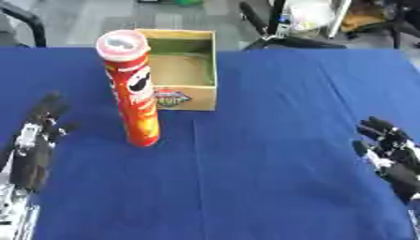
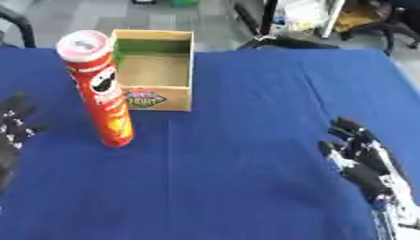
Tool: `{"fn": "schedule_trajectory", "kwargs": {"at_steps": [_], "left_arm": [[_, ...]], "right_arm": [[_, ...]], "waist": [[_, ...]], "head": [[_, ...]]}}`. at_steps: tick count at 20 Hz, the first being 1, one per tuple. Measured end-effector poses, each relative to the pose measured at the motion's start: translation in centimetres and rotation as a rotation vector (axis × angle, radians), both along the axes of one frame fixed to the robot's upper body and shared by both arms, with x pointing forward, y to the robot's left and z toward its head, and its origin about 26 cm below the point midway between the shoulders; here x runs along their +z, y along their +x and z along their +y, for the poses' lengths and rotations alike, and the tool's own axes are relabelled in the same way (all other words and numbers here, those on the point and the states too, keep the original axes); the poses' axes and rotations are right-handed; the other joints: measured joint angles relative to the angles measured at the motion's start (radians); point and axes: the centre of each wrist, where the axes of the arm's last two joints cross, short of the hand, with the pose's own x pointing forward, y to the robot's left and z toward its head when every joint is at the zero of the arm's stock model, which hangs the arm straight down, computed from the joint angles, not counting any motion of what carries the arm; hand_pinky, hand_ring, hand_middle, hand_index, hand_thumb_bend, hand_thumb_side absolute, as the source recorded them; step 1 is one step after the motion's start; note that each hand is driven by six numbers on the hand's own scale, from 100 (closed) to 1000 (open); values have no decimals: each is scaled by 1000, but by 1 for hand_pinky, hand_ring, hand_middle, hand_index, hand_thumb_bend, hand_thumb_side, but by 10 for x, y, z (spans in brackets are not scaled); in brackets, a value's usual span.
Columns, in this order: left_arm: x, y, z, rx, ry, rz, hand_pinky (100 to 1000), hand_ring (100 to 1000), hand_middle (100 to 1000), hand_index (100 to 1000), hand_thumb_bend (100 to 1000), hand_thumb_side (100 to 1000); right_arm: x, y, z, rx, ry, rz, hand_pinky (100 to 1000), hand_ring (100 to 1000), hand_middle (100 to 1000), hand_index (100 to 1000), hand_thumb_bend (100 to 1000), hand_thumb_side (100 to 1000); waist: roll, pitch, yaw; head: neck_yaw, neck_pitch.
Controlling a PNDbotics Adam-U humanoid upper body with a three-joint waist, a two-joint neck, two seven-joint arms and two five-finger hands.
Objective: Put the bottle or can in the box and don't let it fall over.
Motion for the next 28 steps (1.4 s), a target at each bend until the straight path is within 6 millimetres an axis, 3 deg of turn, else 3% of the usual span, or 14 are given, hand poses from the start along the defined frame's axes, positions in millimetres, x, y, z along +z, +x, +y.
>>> {"fn": "schedule_trajectory", "kwargs": {"at_steps": [12, 18, 24, 28], "left_arm": [[0, 0, 0, 3, -1, 3, 798, 1000, 1000, 977, 363, 860], [14, 7, 2, 55, 59, -9, 786, 1000, 1000, 989, 326, 769], [41, 14, 3, 70, 194, -76, 801, 1000, 1000, 1000, 464, 605], [53, 20, 0, 40, 253, -109, 789, 1000, 1000, 1000, 556, 549]], "right_arm": [[0, 0, 0, 0, 0, 0, 804, 896, 837, 856, 419, 125], [0, 0, 0, 0, 0, 0, 805, 896, 837, 856, 419, 125], [0, 0, 0, 0, 0, 1, 805, 896, 837, 856, 419, 124], [0, 0, 0, 0, 0, 2, 805, 896, 837, 856, 419, 124]], "waist": [[1, 0, -3], [1, 0, -4], [1, 0, -5], [1, 0, -5]], "head": [[0, -6], [1, -7], [2, -7], [2, -7]]}}
